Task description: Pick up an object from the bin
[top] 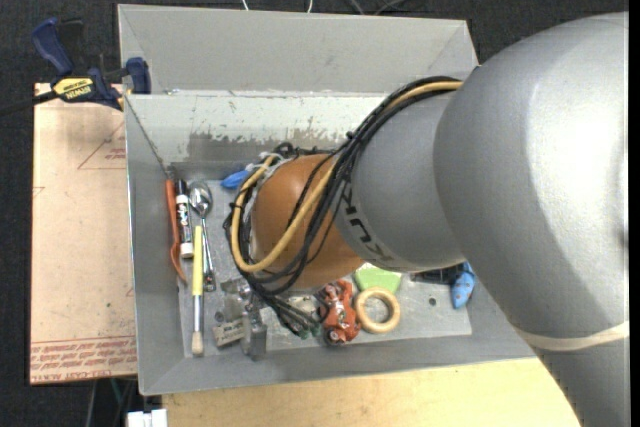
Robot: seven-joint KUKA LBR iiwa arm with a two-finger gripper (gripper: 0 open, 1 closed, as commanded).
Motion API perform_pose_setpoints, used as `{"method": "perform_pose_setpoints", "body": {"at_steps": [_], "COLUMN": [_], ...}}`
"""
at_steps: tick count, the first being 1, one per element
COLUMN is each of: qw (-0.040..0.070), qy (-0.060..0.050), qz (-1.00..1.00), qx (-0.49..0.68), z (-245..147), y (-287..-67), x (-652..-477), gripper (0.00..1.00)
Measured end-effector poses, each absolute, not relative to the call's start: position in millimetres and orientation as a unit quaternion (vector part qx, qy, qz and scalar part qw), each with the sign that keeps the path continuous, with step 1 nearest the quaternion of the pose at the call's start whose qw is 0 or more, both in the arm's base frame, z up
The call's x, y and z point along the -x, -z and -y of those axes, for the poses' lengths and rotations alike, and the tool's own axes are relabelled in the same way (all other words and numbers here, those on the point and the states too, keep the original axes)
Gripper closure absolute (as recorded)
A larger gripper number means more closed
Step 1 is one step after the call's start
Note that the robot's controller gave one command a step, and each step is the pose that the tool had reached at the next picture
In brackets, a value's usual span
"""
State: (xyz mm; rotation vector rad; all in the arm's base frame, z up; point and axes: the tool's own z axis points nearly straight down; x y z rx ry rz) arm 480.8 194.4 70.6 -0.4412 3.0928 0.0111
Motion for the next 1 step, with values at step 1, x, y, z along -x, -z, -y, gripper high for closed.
{"method": "perform_pose_setpoints", "body": {"at_steps": [1], "qw": [0.009], "qy": [-0.004], "qz": [-0.99], "qx": [0.141], "z": [-194.3], "y": [-71.0], "x": [-480.7], "gripper": [1.0]}}
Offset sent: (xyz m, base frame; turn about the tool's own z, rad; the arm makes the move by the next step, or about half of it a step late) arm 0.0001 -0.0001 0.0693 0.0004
